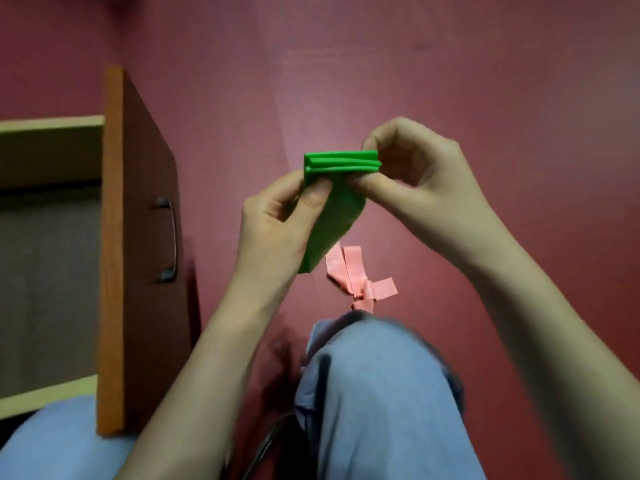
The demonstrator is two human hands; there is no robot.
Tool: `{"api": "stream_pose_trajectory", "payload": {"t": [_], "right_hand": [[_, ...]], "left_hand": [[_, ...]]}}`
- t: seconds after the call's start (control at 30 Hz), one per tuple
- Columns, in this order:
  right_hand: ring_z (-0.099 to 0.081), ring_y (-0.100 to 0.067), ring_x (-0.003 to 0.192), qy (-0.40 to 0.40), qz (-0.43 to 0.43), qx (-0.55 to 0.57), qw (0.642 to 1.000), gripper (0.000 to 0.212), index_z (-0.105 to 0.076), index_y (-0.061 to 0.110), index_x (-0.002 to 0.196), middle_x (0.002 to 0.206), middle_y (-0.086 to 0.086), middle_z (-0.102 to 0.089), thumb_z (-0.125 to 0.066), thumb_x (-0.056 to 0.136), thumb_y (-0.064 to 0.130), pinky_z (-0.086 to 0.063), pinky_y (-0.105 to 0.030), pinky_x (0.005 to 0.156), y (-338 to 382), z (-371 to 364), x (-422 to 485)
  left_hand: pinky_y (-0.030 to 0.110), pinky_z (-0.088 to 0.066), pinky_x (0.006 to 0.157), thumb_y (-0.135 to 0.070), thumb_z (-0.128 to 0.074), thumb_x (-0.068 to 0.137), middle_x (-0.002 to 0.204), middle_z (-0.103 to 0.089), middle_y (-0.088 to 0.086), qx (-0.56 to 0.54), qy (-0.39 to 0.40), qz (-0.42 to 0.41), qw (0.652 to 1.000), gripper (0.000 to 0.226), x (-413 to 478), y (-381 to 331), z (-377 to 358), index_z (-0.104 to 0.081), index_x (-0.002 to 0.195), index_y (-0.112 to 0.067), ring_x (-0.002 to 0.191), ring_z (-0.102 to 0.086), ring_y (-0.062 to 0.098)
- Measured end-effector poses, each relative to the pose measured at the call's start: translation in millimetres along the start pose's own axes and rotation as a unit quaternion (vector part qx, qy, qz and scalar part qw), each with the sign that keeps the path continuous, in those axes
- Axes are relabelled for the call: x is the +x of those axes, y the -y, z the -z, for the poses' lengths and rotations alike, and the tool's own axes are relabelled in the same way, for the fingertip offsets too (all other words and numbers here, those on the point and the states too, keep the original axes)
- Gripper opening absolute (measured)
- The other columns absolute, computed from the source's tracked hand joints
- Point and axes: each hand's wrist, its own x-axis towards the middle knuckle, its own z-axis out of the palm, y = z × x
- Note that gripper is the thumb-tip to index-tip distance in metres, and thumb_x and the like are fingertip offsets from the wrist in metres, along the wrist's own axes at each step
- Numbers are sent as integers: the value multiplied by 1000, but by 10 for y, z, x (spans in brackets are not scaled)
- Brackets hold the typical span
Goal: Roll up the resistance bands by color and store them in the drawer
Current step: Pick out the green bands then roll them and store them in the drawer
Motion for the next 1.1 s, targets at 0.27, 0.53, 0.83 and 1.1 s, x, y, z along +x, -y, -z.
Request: {"api": "stream_pose_trajectory", "payload": {"t": [0.27,0.53,0.83,1.1], "right_hand": [[-52,1,75,-28,-18,93,995,14,-52,22,87,80,10,-56,-56,86,9,-45,-16,73,685,-251,-428],[-57,4,84,-46,-111,215,969,15,-44,20,106,96,0,-55,-35,97,14,-45,-12,79,924,-587,-901],[-51,-7,80,-39,-99,210,972,17,-53,12,104,89,-1,-56,-39,95,10,-44,-18,73,1009,-480,-1171],[-56,-6,74,-112,-27,187,976,26,-62,16,82,75,1,-62,-52,83,-7,-47,-13,69,1188,-397,-1327]], "left_hand": [[14,-51,68,-20,-44,91,71,-69,-15,-61,-44,38,996,22,-455,-675,11,-63,84,-26,75,-62,-1],[11,-49,69,-15,-39,94,79,-64,-11,-72,-76,28,994,25,-919,-921,-179,-58,83,-27,74,-61,-4],[15,-42,58,-17,-42,94,60,-60,-16,29,-73,-16,997,26,-1140,-997,-116,-59,77,-26,61,-51,1],[11,-48,78,-14,-57,85,98,-64,-14,-10,-3,3,1000,24,-1396,-1050,21,-54,105,-28,88,-60,-7]]}}
